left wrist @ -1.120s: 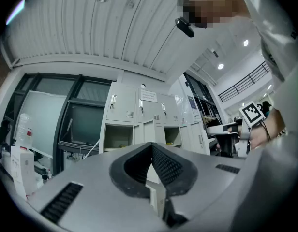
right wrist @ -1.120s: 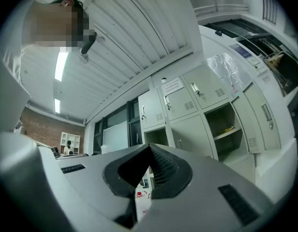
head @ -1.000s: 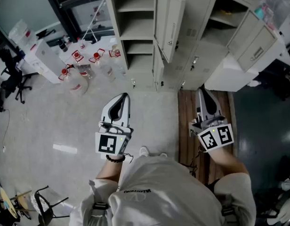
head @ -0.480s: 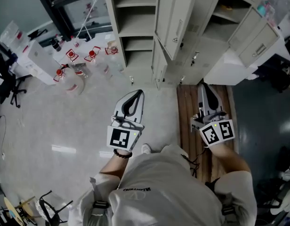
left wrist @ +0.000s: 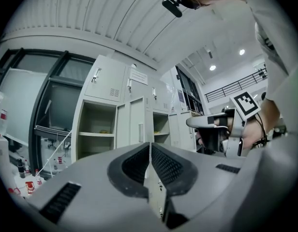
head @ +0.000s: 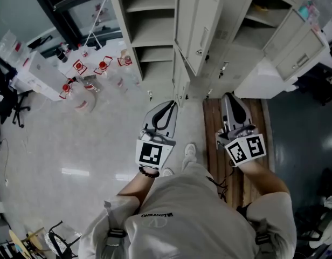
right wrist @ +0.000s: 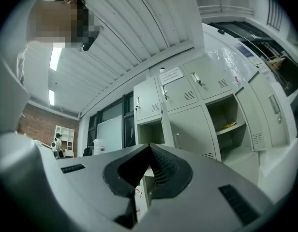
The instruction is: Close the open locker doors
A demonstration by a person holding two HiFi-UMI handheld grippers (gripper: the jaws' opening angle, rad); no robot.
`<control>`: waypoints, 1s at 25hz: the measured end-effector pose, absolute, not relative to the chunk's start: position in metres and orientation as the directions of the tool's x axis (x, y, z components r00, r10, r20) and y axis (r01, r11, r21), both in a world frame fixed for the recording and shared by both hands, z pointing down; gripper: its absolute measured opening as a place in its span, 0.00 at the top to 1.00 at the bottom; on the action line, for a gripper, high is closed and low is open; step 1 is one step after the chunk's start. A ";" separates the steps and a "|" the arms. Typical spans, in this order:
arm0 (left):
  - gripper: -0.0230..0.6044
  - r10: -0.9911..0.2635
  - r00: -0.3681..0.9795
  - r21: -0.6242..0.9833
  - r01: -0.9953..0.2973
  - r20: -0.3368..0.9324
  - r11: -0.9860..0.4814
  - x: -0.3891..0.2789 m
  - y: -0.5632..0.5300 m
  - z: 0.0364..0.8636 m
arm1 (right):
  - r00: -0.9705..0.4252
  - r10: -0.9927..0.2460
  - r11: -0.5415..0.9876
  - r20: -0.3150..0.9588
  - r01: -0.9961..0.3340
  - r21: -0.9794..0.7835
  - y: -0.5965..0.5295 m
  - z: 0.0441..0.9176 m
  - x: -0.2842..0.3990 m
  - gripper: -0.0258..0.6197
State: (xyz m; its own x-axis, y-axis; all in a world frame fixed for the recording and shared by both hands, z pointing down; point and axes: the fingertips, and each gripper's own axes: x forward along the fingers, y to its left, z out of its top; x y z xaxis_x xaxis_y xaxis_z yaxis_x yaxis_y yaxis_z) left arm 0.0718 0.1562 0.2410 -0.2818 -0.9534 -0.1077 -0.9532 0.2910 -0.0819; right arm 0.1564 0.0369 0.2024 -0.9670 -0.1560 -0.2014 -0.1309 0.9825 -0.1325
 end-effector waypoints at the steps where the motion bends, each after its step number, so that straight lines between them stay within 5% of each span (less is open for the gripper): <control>1: 0.96 -0.953 -0.284 -0.085 -0.952 -0.104 0.293 0.068 0.147 0.243 | -0.969 -0.145 0.984 -0.199 -0.120 -0.135 0.032 0.205 0.150 0.94; 19: 0.95 -0.904 -0.427 -0.100 -0.901 0.028 0.423 0.009 -0.016 0.292 | -0.988 0.061 0.980 -0.141 0.086 -0.177 -0.093 0.250 0.060 0.94; 25: 0.85 -0.874 -0.481 -0.108 -0.874 0.066 0.473 -0.008 -0.043 0.313 | -0.989 0.094 0.977 -0.115 0.114 -0.183 -0.107 0.265 0.041 0.94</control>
State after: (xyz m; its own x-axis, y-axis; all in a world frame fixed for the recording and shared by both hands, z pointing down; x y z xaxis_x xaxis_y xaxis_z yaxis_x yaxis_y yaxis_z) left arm -0.0081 -0.0429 0.3126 -0.4810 -0.8743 0.0657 -0.8744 0.4730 -0.1081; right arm 0.0412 -0.1069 0.2651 -0.9890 0.0936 -0.1145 0.1136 0.9766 -0.1825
